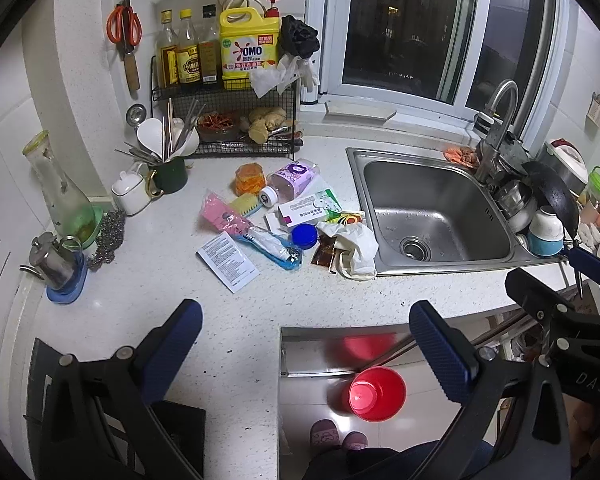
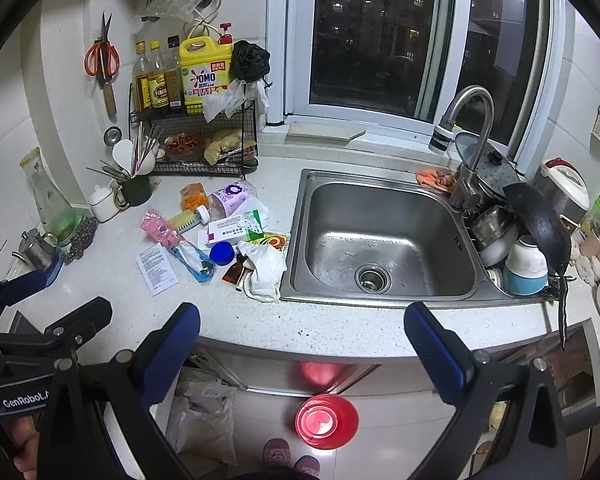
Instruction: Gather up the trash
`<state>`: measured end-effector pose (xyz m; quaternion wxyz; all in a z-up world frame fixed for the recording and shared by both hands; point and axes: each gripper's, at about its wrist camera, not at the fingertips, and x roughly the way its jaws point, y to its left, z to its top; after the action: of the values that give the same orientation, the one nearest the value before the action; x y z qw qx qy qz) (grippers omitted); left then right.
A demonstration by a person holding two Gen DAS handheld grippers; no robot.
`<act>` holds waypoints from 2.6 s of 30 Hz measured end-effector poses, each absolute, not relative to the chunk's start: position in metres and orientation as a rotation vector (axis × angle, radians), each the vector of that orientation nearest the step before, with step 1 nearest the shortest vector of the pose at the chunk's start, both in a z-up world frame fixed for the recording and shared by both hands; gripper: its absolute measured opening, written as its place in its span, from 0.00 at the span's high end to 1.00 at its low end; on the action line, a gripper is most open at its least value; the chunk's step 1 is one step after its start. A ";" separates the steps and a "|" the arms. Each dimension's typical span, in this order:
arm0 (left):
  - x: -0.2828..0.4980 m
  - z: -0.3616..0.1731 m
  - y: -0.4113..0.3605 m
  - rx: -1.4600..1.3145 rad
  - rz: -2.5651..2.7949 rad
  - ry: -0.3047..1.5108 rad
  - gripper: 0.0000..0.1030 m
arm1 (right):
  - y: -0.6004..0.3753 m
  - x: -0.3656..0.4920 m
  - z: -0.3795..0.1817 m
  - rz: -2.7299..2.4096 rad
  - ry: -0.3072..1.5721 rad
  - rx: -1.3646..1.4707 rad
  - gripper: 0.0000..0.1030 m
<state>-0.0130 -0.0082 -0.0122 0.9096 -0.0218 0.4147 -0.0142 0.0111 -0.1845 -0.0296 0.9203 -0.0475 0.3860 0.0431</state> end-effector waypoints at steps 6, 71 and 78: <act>-0.005 -0.012 -0.007 -0.025 0.004 0.868 0.00 | -0.184 0.018 -0.033 0.122 0.814 -0.099 0.00; 0.224 -0.174 0.002 -0.079 -0.057 1.238 0.00 | -0.161 0.219 -0.185 0.184 1.186 -0.055 0.91; 0.254 -0.207 0.003 -0.048 -0.062 1.304 0.00 | -0.171 0.237 -0.200 0.161 1.192 -0.018 0.92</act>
<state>0.2541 0.0028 -0.2072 0.7943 -0.0223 0.6064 -0.0288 0.2373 -0.1710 -0.1999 0.8244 -0.0082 0.5609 0.0758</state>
